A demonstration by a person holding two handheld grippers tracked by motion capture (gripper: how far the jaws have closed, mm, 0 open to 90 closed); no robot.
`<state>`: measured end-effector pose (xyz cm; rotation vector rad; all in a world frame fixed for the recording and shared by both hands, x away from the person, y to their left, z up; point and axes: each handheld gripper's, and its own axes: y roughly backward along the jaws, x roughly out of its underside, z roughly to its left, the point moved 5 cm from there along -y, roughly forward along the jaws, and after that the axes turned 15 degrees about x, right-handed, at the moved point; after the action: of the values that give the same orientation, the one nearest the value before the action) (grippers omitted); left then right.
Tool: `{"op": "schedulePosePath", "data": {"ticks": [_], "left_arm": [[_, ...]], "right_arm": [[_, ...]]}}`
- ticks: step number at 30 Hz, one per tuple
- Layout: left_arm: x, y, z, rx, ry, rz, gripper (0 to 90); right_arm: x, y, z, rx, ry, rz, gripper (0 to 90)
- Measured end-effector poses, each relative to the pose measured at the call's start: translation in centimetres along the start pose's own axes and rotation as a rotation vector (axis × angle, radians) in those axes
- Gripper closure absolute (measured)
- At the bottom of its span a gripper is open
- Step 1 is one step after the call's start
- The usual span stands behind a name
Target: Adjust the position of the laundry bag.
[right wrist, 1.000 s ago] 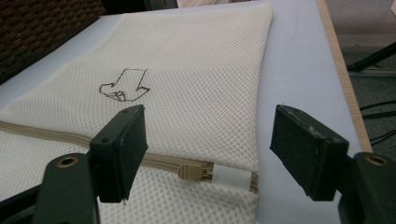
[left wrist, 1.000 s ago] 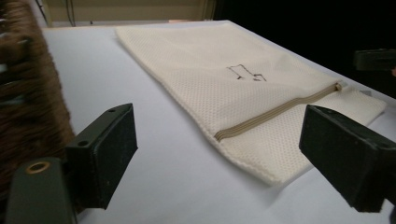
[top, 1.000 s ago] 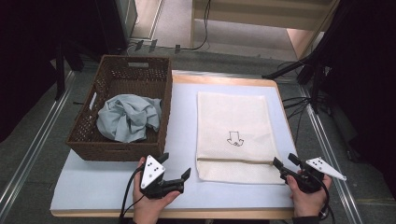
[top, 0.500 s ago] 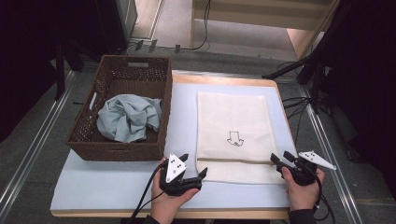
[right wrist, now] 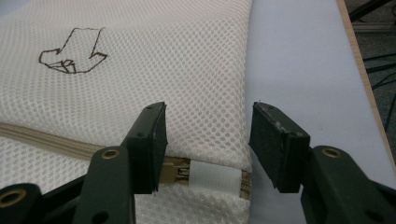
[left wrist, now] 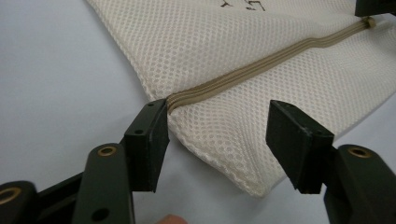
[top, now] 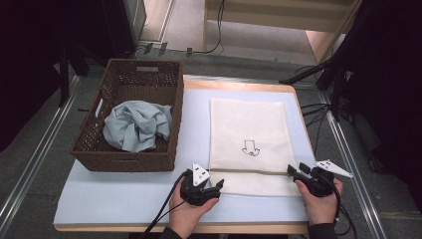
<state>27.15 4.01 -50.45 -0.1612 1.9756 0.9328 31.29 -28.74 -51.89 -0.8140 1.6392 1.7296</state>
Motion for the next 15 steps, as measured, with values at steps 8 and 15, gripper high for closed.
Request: {"op": "schedulePosePath", "data": {"ticks": [8,15], "left_arm": [[0.16,-0.64,0.13,-0.024,0.008,0.061,51.8],[0.15,-0.77,0.19,-0.035,0.003,0.079,61.0]], "right_arm": [[0.08,-0.28,0.03,0.002,-0.003,0.031,51.7],[0.08,-0.48,-0.09,0.014,-0.005,0.04,58.9]]}}
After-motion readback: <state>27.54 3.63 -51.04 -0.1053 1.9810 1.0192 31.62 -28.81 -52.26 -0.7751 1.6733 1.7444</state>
